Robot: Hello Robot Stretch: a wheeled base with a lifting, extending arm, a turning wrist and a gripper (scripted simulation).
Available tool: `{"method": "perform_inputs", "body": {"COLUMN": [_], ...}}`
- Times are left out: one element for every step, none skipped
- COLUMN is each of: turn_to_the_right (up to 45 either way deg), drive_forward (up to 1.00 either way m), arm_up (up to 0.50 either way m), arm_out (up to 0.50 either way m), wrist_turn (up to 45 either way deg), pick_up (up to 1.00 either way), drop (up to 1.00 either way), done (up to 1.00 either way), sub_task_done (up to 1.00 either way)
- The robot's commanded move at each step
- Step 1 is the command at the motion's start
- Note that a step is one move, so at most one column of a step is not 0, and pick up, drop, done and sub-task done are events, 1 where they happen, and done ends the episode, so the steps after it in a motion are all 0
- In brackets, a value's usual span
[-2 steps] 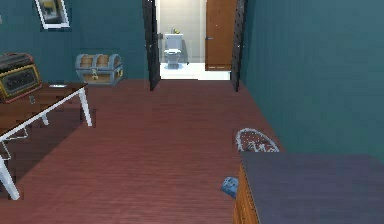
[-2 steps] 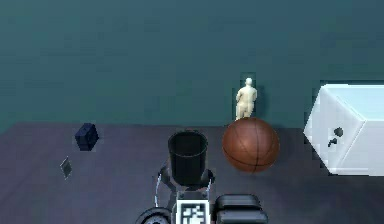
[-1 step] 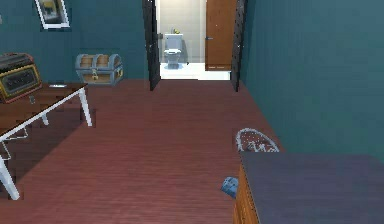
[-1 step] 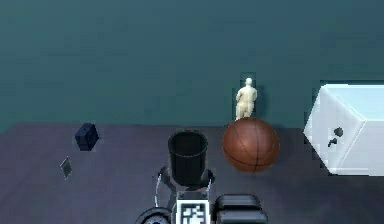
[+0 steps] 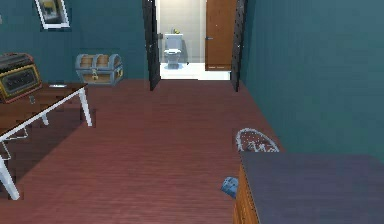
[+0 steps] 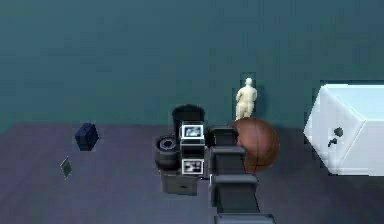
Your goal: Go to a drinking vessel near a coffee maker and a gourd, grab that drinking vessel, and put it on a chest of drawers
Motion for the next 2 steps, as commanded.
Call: {"method": "perform_inputs", "body": {"turn_to_the_right": [0.0,0.0], "drive_forward": [0.00,0.00], "arm_up": [-0.30,0.00], "arm_out": [0.00,0.00], "wrist_turn": [0.0,0.0], "pick_up": [0.00,0.00], "drop": [0.00,1.00], "done": [0.00,0.00], "sub_task_done": [0.00,0.00]}}
